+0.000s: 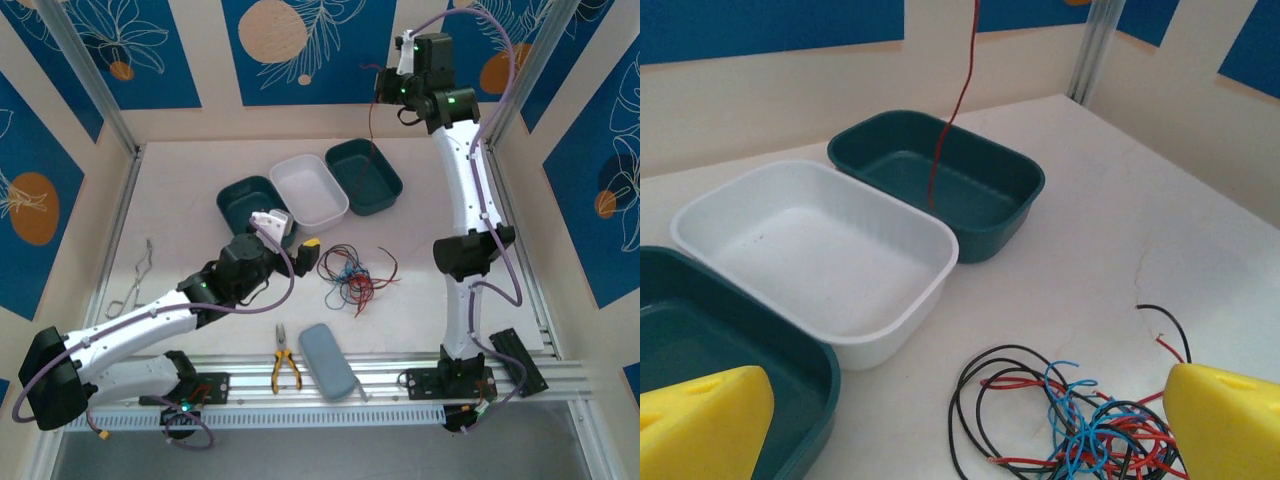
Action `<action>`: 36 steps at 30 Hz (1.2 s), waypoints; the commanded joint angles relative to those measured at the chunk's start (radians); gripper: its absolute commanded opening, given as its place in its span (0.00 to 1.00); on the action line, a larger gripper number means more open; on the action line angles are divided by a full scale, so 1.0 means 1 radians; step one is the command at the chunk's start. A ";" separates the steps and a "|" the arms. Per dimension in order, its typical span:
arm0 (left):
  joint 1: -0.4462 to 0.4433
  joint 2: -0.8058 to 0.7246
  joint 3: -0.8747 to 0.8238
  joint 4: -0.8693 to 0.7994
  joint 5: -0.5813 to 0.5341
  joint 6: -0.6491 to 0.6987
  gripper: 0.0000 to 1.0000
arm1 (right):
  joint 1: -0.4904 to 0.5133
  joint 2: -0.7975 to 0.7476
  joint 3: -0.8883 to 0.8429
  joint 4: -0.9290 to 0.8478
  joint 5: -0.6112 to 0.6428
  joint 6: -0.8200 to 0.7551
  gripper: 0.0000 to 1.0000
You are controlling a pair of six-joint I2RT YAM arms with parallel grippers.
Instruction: Untangle the cables
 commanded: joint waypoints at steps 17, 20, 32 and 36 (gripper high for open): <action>0.046 0.111 0.066 -0.084 0.005 -0.091 1.00 | 0.005 0.018 -0.311 -0.101 -0.086 0.056 0.00; 0.050 0.113 0.064 -0.084 0.016 -0.104 1.00 | 0.003 0.053 -0.306 -0.075 -0.113 0.070 0.00; 0.063 0.113 0.066 -0.113 0.054 -0.116 1.00 | -0.007 0.246 -0.175 -0.076 -0.032 0.107 0.00; 0.067 0.119 0.067 -0.116 0.064 -0.121 1.00 | -0.023 0.272 -0.199 -0.084 -0.024 0.118 0.00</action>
